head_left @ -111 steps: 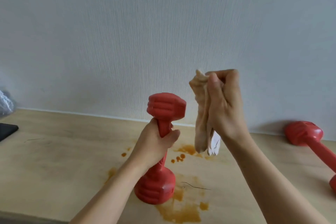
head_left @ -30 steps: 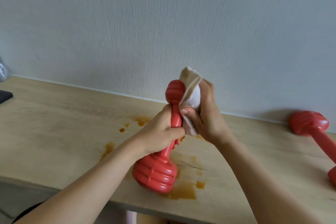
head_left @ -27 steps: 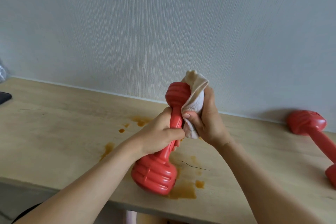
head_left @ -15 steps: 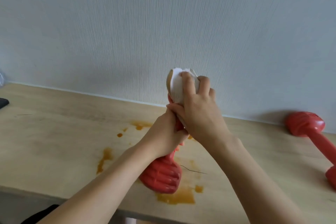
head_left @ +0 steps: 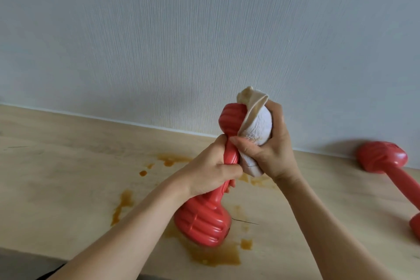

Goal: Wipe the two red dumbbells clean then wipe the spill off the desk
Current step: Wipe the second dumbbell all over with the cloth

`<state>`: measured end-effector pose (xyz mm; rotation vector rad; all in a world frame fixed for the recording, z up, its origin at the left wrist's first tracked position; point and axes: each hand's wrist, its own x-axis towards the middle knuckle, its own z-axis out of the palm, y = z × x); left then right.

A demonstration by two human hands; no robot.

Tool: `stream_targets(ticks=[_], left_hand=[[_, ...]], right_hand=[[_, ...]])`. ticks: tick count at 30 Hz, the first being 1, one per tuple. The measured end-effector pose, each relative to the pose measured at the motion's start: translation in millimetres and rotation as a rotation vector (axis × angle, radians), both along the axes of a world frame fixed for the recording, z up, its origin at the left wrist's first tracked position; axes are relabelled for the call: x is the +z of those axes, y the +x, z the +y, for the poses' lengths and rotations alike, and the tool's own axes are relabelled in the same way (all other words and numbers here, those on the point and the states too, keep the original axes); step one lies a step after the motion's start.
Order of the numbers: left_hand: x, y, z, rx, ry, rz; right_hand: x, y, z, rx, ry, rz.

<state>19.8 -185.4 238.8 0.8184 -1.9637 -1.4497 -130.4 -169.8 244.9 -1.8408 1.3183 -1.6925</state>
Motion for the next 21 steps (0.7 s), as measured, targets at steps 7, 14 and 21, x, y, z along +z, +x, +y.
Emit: stream_targets(ticks=[7, 14, 21], left_hand=[[13.4, -12.8, 8.7, 0.233, -0.266, -0.418], [0.2, -13.4, 41.4, 0.486, -0.628, -0.585], [2.0, 9.6, 16.0, 0.329, -0.449, -0.376]], right_hand=[[10.2, 0.7, 6.6, -0.21, 0.069, 0.014], [15.9, 24.0, 9.3, -0.424, 0.058, 0.193], [16.7, 25.6, 4.8, -0.338, -0.004, 0.239]])
